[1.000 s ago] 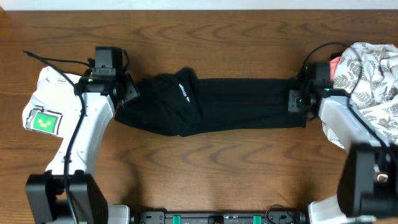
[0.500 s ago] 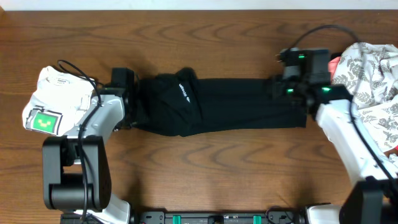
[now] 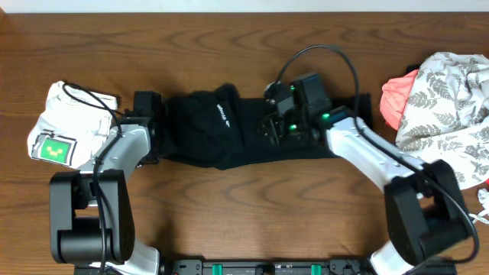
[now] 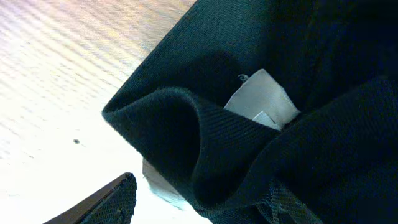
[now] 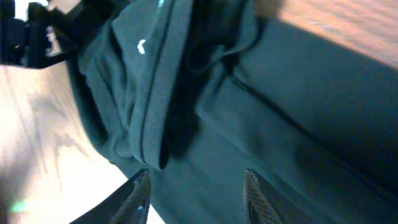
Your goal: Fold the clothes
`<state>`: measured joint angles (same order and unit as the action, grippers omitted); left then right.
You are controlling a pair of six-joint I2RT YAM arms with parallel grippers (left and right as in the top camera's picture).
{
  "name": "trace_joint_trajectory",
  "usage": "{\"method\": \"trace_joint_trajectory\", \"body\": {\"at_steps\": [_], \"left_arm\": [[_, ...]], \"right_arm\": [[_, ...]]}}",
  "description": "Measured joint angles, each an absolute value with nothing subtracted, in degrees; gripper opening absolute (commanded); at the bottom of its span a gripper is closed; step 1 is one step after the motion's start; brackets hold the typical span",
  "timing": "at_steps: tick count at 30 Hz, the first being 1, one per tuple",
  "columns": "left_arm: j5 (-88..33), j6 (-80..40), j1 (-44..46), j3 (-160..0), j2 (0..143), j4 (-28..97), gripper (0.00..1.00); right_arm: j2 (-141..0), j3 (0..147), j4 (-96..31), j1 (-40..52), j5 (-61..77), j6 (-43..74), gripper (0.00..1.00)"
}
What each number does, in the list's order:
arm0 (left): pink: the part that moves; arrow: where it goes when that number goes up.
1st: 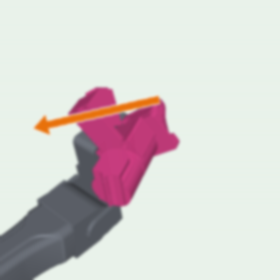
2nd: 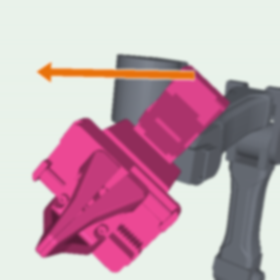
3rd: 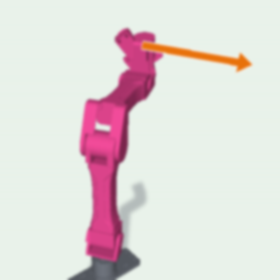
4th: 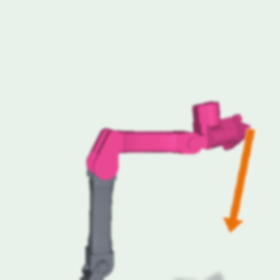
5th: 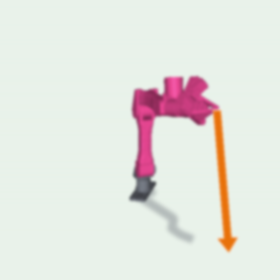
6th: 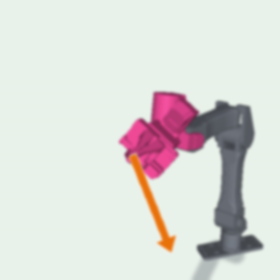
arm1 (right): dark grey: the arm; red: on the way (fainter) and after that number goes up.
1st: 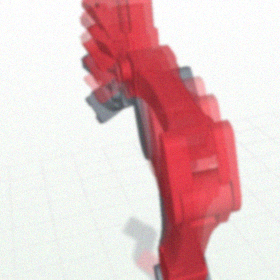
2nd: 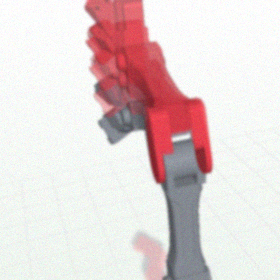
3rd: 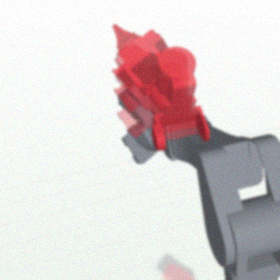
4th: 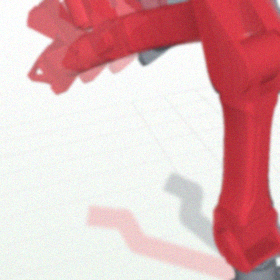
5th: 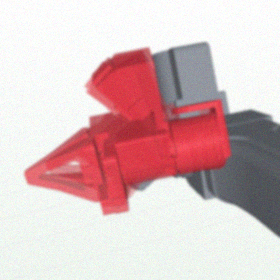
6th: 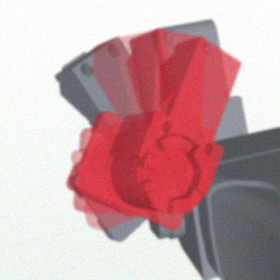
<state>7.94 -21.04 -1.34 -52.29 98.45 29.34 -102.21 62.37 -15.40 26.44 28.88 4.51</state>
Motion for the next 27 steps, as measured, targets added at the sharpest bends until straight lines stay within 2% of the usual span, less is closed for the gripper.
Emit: {"method": "trace_joint_trajectory", "body": {"at_steps": [6,12,27], "left_arm": [[8.25,-22.22,-1.72,-52.21,98.45,29.34,0.7],[8.25,-22.52,-1.72,-52.18,98.41,29.36,0.69],[8.21,-22.72,-1.72,-52.14,98.37,29.34,0.7]], "right_arm": [[-104.57,62.35,-12.32,29.47,31.92,5.5,0.54],[-105.38,62.33,-11.03,32.64,33.21,5.69,0.53],[-107.31,62.3,-8.97,34.0,31.44,6.61,0.54]]}}
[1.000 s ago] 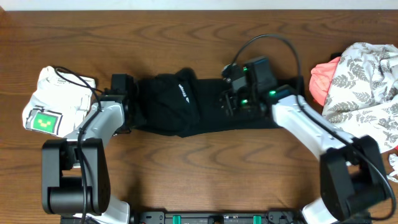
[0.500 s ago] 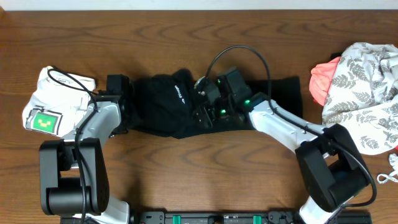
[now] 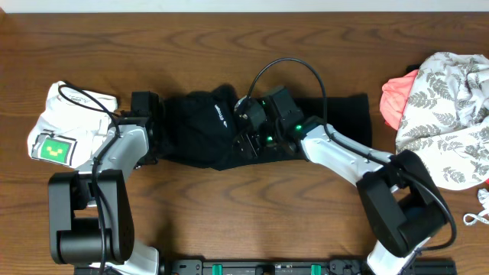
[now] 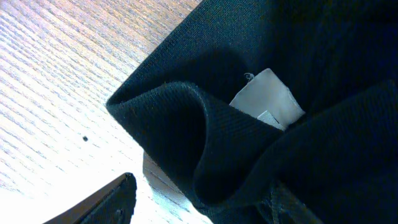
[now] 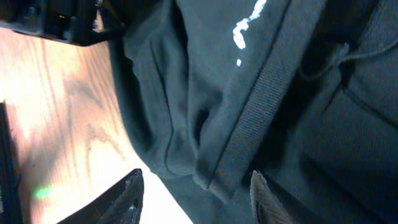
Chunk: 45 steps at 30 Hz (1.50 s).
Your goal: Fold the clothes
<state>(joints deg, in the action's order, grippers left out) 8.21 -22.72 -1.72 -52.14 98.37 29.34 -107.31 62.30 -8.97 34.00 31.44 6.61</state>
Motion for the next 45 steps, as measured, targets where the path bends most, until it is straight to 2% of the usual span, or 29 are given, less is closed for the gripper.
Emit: {"method": "trace_joint_trajectory", "body": {"at_steps": [4,5,9,14,21,27,30,36,38,41,45], "left_arm": [[8.21,-22.72,-1.72,-52.14,98.37,29.34,0.7],[8.21,-22.72,-1.72,-52.14,98.37,29.34,0.7],[8.21,-22.72,-1.72,-52.14,98.37,29.34,0.7],[8.21,-22.72,-1.72,-52.14,98.37,29.36,0.69],[10.85,-22.98,-1.74,-52.16,98.35,30.74,0.7],[12.82,-24.25,-1.74,-52.21,98.35,31.62,0.7],[12.84,-24.32,-1.74,-52.21,98.35,31.62,0.69],[12.84,-24.64,-1.74,-52.21,98.35,31.75,0.7],[13.17,-24.69,-1.74,-52.21,98.35,32.01,0.7],[14.09,-24.69,-1.78,-52.21,98.35,32.42,0.7],[14.61,-24.82,-1.83,-52.21,98.35,32.6,0.7]], "right_arm": [[-110.26,62.3,-7.51,34.04,31.31,7.33,0.53],[-111.0,62.28,-7.01,34.09,31.27,7.53,0.49],[-112.38,62.17,-4.67,34.52,31.22,8.75,0.25],[-112.51,62.19,-2.26,34.65,31.51,10.31,0.01],[-112.44,62.17,-4.16,33.28,31.42,11.07,0.01],[-109.54,62.17,-7.92,26.09,31.42,11.11,0.02],[-106.41,62.19,-11.07,23.05,32.23,11.09,0.03],[-104.84,62.13,-20.64,23.42,32.23,11.16,0.06],[-104.84,62.13,-22.02,23.86,30.57,11.18,0.11],[-104.84,62.13,-22.68,24.64,27.18,11.35,0.24],[-104.84,62.13,-22.68,25.54,24.03,10.81,0.3]]}}
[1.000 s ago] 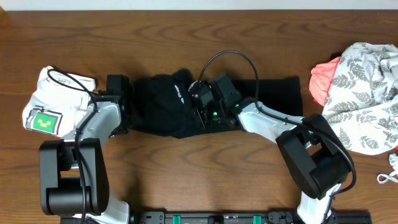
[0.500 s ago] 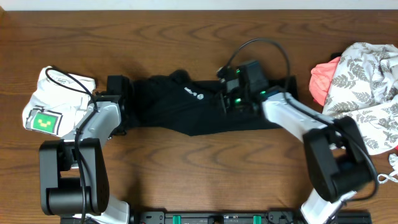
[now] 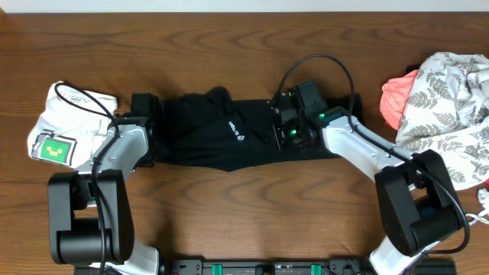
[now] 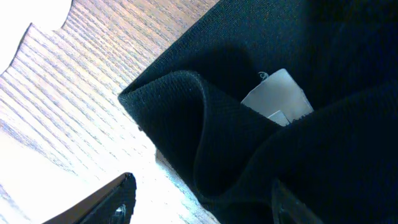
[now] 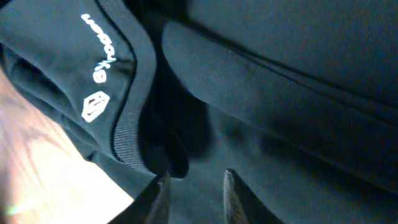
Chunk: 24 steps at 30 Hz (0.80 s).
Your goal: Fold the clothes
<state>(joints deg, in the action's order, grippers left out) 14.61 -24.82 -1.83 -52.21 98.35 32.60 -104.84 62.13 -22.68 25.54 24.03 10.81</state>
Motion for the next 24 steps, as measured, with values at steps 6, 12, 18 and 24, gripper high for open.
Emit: {"method": "trace_joint_trajectory", "body": {"at_steps": [6,12,18,24], "left_arm": [[14.61,-24.86,-1.83,-52.21,98.35,32.67,0.7],[15.44,-25.15,-1.85,-52.21,98.35,33.19,0.7],[15.46,-25.3,-1.85,-52.21,98.35,33.21,0.7],[15.46,-25.3,-1.85,-52.21,98.35,33.23,0.7]], "right_arm": [[-104.84,62.15,-22.39,25.63,20.4,9.76,0.28],[-104.71,65.69,-22.39,25.71,23.35,6.81,0.01],[-102.83,69.06,-18.13,29.52,28.23,5.17,0.03],[-105.14,69.04,-15.79,33.82,29.61,5.13,0.06]]}}
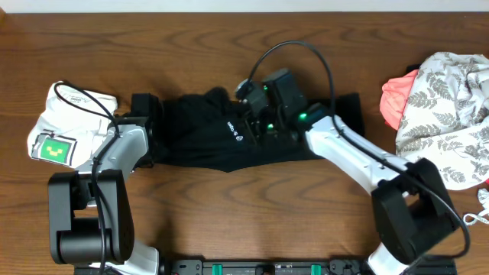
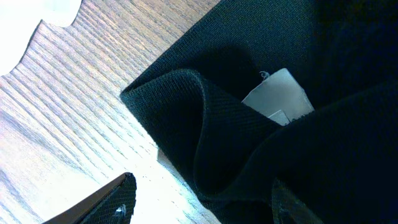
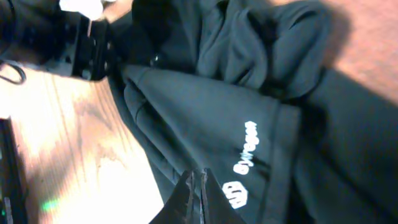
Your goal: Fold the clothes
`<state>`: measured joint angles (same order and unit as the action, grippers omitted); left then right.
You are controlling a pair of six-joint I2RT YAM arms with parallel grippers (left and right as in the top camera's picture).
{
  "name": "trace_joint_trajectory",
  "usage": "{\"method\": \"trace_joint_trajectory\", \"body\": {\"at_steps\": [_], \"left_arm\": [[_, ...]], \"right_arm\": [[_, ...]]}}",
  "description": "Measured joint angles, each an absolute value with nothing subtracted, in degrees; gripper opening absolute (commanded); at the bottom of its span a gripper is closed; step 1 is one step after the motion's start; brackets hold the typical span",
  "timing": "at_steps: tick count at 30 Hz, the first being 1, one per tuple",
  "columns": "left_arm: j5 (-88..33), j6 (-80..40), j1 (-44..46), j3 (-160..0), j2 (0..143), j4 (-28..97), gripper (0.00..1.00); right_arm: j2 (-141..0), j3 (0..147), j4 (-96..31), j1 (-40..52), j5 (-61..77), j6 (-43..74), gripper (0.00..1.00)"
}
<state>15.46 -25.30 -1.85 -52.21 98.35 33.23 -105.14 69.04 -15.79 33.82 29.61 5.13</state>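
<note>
A black garment (image 1: 199,141) lies stretched across the middle of the wooden table. Its white printed logo (image 3: 245,149) shows near the waistband. My right gripper (image 3: 199,186) is shut on a fold of the black cloth, which rises taut to the fingertips; from overhead it (image 1: 256,126) sits over the garment's middle. My left gripper (image 2: 205,202) is open at the garment's left edge (image 1: 145,126), one finger (image 2: 115,202) over bare wood, the other against the cloth. A rolled hem and a white label (image 2: 277,96) lie ahead of it.
A folded white garment with a green patch (image 1: 65,126) lies at the left. A leaf-patterned cloth (image 1: 447,92) and a coral garment (image 1: 397,95) are piled at the right edge. Bare wood (image 1: 229,221) stretches in front of the black garment.
My right gripper has moved left from the garment's right-middle to its middle, and its narrowly parted fingers are now shut on a fold. The left gripper has not moved.
My right gripper stood open over the garment's middle, then open further left by the bunched logo. Then it was back to the right with fingers nearly together and the garment lying flatter. Now it grips a fold at the middle. The left gripper stayed open at the left edge.
</note>
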Motion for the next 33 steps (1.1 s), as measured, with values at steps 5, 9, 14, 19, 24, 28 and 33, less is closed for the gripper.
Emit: {"method": "trace_joint_trajectory", "body": {"at_steps": [5,9,14,19,24,28,33], "left_arm": [[15.46,-25.3,-1.85,-52.21,98.35,33.3,0.7],[15.46,-25.32,-1.85,-52.21,98.35,33.43,0.7],[15.97,-25.69,-1.89,-52.21,98.28,34.33,0.71],[15.25,-25.5,-2.24,-51.62,96.71,35.51,0.71],[13.23,-23.77,-2.87,-50.17,89.65,34.26,0.78],[12.38,-23.51,-2.9,-50.17,83.13,30.81,0.81],[11.94,-23.29,-2.92,-50.19,81.41,22.59,0.84]], "right_arm": [[-111.63,68.99,-15.92,35.35,28.8,5.56,0.02],[-115.63,68.77,-16.47,35.55,26.59,6.9,0.04],[-116.07,68.77,-17.1,35.42,24.56,8.86,0.06],[-116.01,68.93,-17.5,34.74,25.32,8.86,0.17],[-114.83,70.76,-19.66,34.63,25.65,8.71,0.33],[-110.48,74.37,-19.88,34.46,24.64,8.14,0.44],[-105.65,79.09,-17.78,34.35,22.79,7.51,0.46]]}}
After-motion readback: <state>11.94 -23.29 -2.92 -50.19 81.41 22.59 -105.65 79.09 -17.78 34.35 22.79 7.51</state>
